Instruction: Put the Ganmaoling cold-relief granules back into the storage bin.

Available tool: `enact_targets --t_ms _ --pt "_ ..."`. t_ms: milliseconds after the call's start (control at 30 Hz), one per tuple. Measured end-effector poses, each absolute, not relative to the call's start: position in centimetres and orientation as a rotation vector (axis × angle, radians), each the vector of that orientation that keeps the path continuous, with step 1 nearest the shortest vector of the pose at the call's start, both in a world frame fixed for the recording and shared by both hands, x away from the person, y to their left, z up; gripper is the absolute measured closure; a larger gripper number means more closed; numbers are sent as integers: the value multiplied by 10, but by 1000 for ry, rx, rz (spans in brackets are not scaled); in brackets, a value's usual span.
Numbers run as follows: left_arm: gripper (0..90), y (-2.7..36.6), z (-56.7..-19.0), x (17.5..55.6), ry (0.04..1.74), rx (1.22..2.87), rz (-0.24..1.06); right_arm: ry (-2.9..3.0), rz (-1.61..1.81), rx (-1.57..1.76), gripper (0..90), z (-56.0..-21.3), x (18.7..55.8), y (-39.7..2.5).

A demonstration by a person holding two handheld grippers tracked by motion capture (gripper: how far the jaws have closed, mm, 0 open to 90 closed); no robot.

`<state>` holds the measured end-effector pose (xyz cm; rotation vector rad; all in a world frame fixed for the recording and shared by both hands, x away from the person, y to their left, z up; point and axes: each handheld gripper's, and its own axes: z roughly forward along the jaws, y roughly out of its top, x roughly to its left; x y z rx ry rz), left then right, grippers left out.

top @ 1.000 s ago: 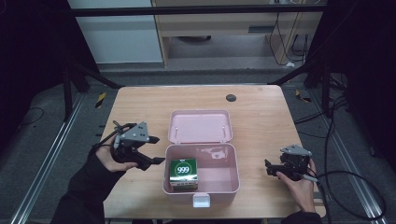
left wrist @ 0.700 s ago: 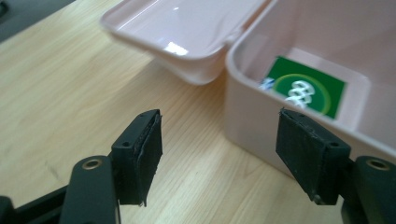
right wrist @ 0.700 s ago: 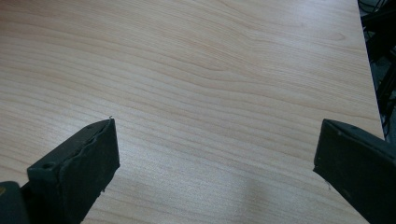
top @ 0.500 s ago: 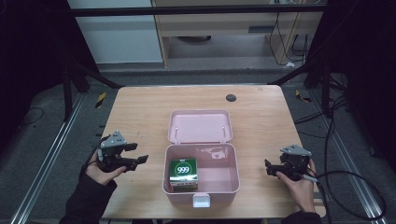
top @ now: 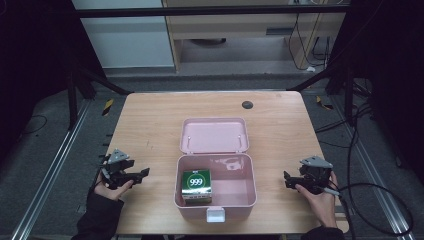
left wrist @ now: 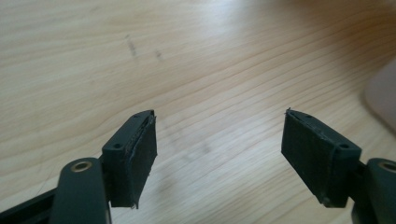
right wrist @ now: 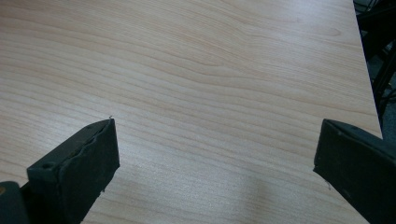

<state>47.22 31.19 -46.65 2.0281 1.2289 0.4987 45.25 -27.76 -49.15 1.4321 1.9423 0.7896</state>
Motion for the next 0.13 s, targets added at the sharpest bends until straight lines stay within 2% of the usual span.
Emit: enact_targets --t_ms 133 --pt "235 323 -476 476 1303 2005 515 1924 800 1447 3 -491 453 -280"
